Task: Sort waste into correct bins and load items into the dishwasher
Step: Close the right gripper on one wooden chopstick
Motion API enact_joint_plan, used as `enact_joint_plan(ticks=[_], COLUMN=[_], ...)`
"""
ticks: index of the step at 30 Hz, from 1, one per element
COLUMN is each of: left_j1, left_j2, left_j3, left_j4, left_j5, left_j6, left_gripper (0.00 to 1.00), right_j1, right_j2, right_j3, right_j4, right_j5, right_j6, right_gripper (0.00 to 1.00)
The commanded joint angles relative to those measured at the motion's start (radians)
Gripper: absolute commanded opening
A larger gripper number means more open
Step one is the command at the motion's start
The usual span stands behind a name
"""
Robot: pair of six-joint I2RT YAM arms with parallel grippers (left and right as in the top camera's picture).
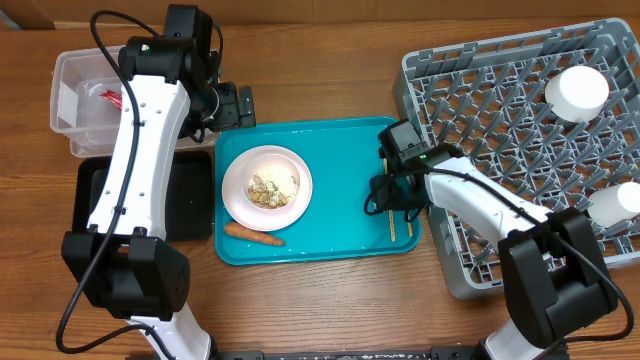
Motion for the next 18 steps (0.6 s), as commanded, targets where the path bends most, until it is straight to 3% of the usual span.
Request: enact_joint_plan(ticks=[1, 18], left_j1=[-0.007, -0.007], left_j2=[0.006, 0.006], left_j3=[0.018, 0.018], left_j4=[0.004, 0.003], left_j5=[0.011, 0.011], left_j6=[-0.002, -0.002], left_gripper=[1.0, 1.0], right_j1=[0.031, 0.057], right_j2=[0.003, 0.09], right_j3=[-0.019, -0.032], right_j4=[0.025, 0.043], right_j5=[0.005, 0.083], right_j6=[0.0, -0.003], right_gripper=[0.62, 0.59])
